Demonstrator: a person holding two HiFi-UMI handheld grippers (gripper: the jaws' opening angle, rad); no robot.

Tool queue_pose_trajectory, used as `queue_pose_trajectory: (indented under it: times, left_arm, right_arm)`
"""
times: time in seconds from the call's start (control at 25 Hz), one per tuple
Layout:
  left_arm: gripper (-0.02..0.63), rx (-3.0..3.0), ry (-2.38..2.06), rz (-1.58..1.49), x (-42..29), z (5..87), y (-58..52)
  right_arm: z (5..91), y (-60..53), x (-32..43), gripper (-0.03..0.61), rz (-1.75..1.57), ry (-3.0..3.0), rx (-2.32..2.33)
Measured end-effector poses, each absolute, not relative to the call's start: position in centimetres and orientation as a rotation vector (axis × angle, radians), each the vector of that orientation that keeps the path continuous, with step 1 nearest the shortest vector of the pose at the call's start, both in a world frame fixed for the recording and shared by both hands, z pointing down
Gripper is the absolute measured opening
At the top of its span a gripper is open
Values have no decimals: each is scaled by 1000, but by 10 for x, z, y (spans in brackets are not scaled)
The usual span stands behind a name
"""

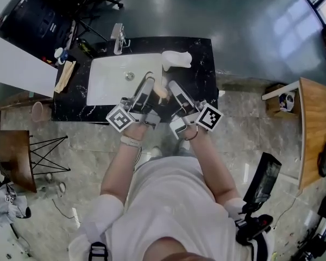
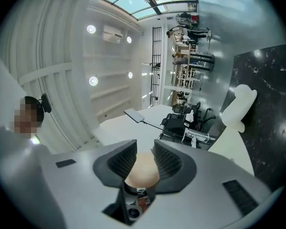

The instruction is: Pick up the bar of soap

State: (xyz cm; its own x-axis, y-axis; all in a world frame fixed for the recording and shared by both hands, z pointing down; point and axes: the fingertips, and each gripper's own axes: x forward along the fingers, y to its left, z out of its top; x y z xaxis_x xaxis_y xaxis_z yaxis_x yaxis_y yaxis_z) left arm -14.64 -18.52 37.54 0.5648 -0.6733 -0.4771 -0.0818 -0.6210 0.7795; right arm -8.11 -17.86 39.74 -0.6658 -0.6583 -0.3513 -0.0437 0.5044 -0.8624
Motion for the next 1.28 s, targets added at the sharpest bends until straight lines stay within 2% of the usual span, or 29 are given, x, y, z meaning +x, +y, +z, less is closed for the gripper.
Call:
queue_pose_trajectory:
  times: [0.44, 1.28]
  left_arm:
    - [249, 1953, -541, -1130, -139, 378, -164]
    - [249, 1955, -576, -1085, -130, 381, -163]
  right_arm:
    - [385, -157, -99, 110, -1161, 2121, -503]
    - [392, -157, -94, 110, -1191, 2116, -508]
